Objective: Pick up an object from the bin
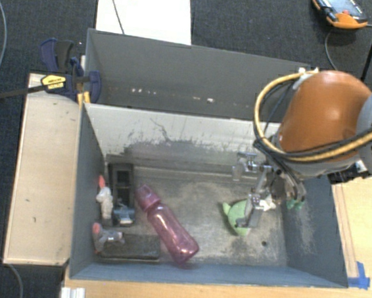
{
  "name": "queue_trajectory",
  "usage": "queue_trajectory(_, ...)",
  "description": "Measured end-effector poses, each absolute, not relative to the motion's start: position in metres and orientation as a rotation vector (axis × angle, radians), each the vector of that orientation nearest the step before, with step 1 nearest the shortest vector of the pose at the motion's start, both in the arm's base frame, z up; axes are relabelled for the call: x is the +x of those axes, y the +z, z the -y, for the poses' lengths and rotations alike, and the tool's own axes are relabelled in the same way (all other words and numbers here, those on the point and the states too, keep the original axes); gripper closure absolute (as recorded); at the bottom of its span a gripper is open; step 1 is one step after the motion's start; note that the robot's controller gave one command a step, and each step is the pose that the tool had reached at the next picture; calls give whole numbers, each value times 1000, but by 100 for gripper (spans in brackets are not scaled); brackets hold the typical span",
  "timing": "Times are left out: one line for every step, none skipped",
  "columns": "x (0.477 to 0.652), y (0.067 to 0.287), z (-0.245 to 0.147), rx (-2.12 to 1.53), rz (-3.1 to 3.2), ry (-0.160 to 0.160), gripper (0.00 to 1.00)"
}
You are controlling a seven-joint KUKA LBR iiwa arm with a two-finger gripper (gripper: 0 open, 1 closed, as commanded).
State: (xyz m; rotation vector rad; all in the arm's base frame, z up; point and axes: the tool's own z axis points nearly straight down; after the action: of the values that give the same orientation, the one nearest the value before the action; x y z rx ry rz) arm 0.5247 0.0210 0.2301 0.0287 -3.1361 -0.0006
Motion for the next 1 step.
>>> queue_trajectory(526,235,-21,28,3145,-1,0)
